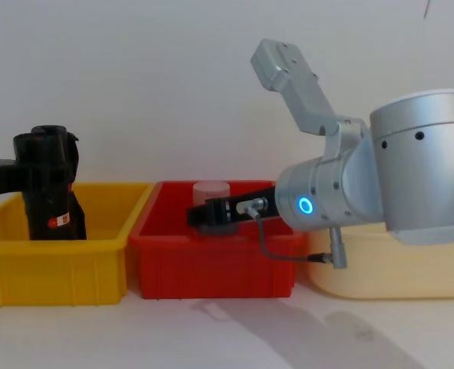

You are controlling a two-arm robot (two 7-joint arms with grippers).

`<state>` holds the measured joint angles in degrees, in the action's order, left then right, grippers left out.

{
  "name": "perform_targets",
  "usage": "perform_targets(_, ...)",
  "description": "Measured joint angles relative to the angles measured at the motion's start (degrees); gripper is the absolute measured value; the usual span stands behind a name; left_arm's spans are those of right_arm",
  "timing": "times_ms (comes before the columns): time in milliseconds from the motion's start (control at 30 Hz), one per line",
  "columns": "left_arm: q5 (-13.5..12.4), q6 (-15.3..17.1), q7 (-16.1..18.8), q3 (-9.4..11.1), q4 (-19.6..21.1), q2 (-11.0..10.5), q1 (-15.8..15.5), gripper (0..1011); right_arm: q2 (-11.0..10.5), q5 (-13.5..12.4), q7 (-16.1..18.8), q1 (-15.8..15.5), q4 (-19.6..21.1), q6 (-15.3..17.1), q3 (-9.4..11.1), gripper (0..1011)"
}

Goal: Pick up the garbage bag with the one hand and transfer it to the other hand.

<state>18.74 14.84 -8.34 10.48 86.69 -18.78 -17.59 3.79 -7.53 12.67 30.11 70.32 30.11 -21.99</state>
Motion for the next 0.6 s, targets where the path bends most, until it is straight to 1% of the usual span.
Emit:
perform_targets(233, 0.0, 0.0, 0.0, 0.0, 0.0, 0.0, 0.0, 517, 0.03, 0.03, -0.04, 0.03, -0.06, -0.07, 0.03, 666)
perform_targets(400, -0.03, 0.0, 0.0, 0.0, 0.0, 0.03, -0.02, 513, 0.05, 0.05, -0.06, 0.04, -0.08, -0.09, 0.04, 666)
perform_targets(500, -0.24, -0.03, -0.18, 0.17, -0.06, 0.04, -0.36, 513, 0.0, 0.05, -0.05, 0.03, 0.13, -0.12, 0.09, 666)
perform_targets(600, -0.67, -0.19, -0.93, 0.72, -0.29, 0.04, -1.54, 513, -0.15, 0.02, 0.01, -0.05, 0.8, -0.34, 0.18, 666)
